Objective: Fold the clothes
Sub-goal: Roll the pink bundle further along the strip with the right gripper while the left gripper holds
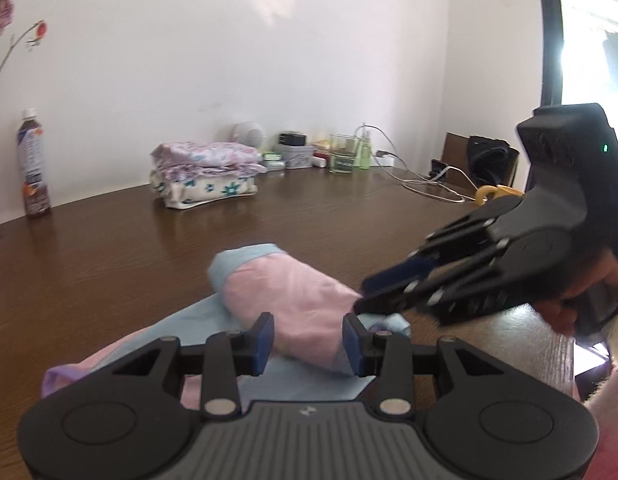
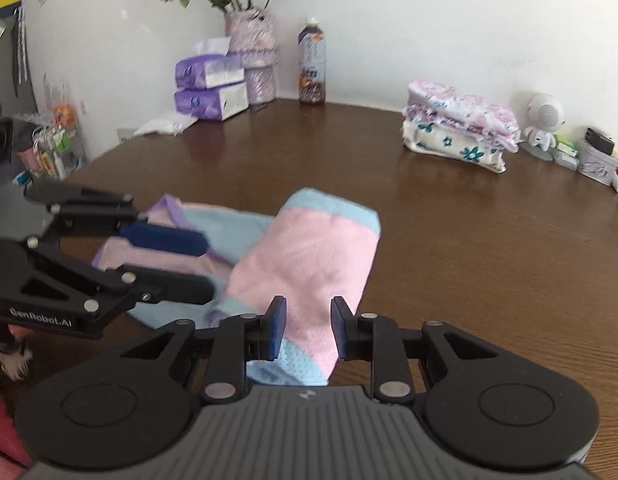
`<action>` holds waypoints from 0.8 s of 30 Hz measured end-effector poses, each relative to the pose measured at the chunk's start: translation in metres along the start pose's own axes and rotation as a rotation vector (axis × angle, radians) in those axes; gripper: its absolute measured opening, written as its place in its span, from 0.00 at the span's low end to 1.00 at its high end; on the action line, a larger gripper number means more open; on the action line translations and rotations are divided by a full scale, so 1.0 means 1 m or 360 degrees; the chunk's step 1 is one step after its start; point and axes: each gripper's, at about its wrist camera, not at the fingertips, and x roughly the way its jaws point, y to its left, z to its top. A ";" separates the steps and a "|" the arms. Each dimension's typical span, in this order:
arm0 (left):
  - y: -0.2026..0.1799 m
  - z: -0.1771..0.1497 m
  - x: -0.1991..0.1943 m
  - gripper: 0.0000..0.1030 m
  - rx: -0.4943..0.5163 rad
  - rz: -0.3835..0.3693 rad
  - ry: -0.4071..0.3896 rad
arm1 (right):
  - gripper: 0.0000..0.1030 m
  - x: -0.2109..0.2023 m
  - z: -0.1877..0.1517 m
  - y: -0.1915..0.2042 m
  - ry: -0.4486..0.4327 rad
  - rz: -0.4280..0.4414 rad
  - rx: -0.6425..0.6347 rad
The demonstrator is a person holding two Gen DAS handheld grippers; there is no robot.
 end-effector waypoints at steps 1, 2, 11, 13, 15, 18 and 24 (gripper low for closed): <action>-0.005 0.000 0.004 0.35 0.0014 0.0001 0.0017 | 0.24 0.002 -0.002 0.003 -0.0007 0.0007 -0.0021; -0.009 -0.001 0.007 0.35 0.0029 0.0009 0.0037 | 0.24 0.003 -0.004 0.005 -0.0019 0.0014 -0.0040; -0.031 -0.005 0.009 0.35 0.0220 0.0041 0.0152 | 0.30 -0.031 -0.021 -0.027 -0.0109 0.0079 0.0036; -0.035 -0.007 0.014 0.35 0.0288 0.0078 0.0198 | 0.33 -0.032 -0.027 -0.025 -0.0098 0.0105 -0.0008; -0.036 -0.008 0.020 0.35 0.0332 0.0118 0.0228 | 0.33 -0.030 -0.030 -0.020 -0.0085 0.0111 -0.0066; -0.042 -0.009 0.027 0.22 0.0414 0.0175 0.0258 | 0.34 -0.023 -0.030 -0.011 -0.0080 0.0119 -0.0156; -0.050 -0.013 0.029 0.08 0.0491 0.0262 0.0276 | 0.33 -0.009 -0.031 0.002 -0.0043 0.0046 -0.0296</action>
